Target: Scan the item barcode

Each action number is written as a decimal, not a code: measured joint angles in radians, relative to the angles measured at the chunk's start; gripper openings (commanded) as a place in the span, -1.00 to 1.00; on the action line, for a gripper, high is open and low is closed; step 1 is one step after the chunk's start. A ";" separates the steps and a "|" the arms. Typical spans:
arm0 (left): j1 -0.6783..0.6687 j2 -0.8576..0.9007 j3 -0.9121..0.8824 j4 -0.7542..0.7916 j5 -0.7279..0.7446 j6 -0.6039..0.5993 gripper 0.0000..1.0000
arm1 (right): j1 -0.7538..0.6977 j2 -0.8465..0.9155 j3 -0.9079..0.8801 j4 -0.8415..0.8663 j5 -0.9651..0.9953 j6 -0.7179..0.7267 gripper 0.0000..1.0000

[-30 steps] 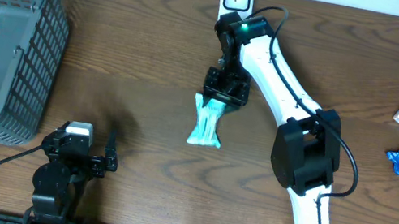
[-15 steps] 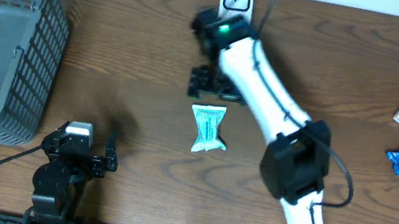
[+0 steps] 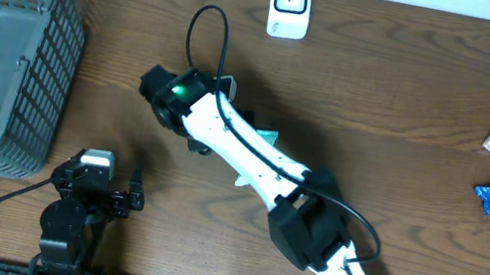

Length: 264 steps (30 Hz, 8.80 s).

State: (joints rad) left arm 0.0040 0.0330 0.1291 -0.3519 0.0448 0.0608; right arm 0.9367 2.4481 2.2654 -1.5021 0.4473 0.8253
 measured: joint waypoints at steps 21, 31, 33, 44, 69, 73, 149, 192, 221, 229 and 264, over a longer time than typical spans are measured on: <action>0.000 0.000 0.000 0.000 0.000 0.000 0.96 | 0.013 0.202 0.008 -0.187 0.100 0.134 -0.97; 0.000 0.000 0.000 0.000 0.000 0.000 0.96 | -0.043 0.198 0.151 -0.198 -0.124 -0.053 -0.98; 0.000 0.000 0.000 0.000 0.000 0.000 0.96 | -0.083 0.180 0.197 -0.183 -0.286 -0.163 -0.98; 0.000 0.000 0.000 0.000 0.000 0.000 0.96 | -0.371 0.096 0.135 -0.013 -1.484 -0.979 -0.98; 0.000 0.000 0.000 0.000 0.000 0.000 0.96 | -0.434 0.098 -0.191 0.399 -1.959 -1.604 -0.98; 0.000 0.000 0.000 0.000 0.000 0.000 0.96 | -0.429 0.098 -0.191 0.401 -1.959 -1.658 -0.98; 0.000 0.000 0.000 0.000 0.000 0.000 0.96 | -0.449 -0.019 -0.131 1.082 0.158 -1.065 -0.98; 0.000 0.000 0.000 0.000 0.000 0.000 0.96 | -0.646 0.029 -0.098 0.684 0.816 -1.419 -0.98; 0.000 0.000 0.000 0.000 0.000 0.000 0.96 | -1.394 0.023 -0.101 0.529 0.132 -0.920 0.99; 0.000 0.000 0.000 0.000 0.000 0.000 0.96 | -1.376 0.003 -0.046 0.452 -0.043 -0.817 0.98; 0.000 0.000 0.000 0.000 0.000 0.000 0.96 | -1.228 -1.316 0.061 0.246 -0.721 -0.699 0.99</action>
State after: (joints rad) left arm 0.0040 0.0330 0.1291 -0.3519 0.0452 0.0608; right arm -0.2909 1.1320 2.3264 -1.2556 -0.2737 0.1265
